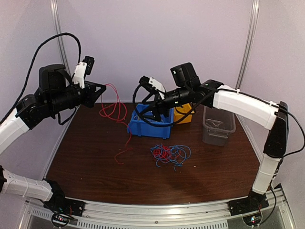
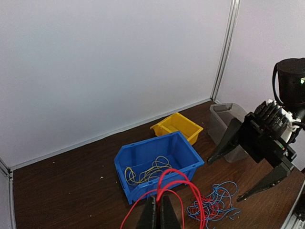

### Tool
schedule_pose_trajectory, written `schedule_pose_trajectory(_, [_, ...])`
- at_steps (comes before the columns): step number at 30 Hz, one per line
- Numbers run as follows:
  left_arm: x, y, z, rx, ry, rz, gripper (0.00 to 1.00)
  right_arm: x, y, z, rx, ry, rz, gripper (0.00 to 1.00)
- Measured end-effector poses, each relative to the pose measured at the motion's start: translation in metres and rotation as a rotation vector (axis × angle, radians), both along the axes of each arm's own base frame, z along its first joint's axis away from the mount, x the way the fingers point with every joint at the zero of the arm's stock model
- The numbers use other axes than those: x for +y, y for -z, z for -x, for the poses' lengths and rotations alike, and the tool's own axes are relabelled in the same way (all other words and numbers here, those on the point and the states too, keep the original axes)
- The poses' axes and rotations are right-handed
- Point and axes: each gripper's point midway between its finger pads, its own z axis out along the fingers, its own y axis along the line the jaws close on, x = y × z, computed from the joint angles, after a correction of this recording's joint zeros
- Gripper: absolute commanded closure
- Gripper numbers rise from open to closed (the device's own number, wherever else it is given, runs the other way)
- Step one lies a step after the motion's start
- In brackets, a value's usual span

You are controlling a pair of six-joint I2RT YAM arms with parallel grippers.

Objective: Untangle the cables

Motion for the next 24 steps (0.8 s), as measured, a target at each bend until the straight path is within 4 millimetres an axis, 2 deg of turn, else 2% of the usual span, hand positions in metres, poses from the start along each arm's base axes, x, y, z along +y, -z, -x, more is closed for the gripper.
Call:
schedule_pose_trajectory(4, [-0.009, 0.016, 0.001, 0.042, 0.038, 0.006, 1.00, 0.021, -0.003, 0.016, 0.017, -0.044, -0.025, 0.18])
schedule_pose_trajectory(10, [-0.019, 0.020, 0.000, 0.064, 0.067, 0.031, 1.00, 0.039, -0.015, 0.040, 0.019, -0.096, -0.063, 0.18])
schedule_pose_trajectory(16, [-0.024, 0.020, -0.001, 0.070, 0.084, 0.061, 1.00, 0.058, -0.012, 0.045, 0.066, -0.098, -0.083, 0.20])
schedule_pose_trajectory(20, [-0.027, 0.023, 0.001, 0.081, 0.101, 0.075, 1.00, 0.070, -0.009, 0.039, 0.112, -0.078, -0.109, 0.30])
schedule_pose_trajectory(24, [-0.030, 0.022, 0.003, 0.086, 0.118, 0.089, 1.00, 0.074, -0.012, 0.036, 0.155, -0.056, -0.137, 0.43])
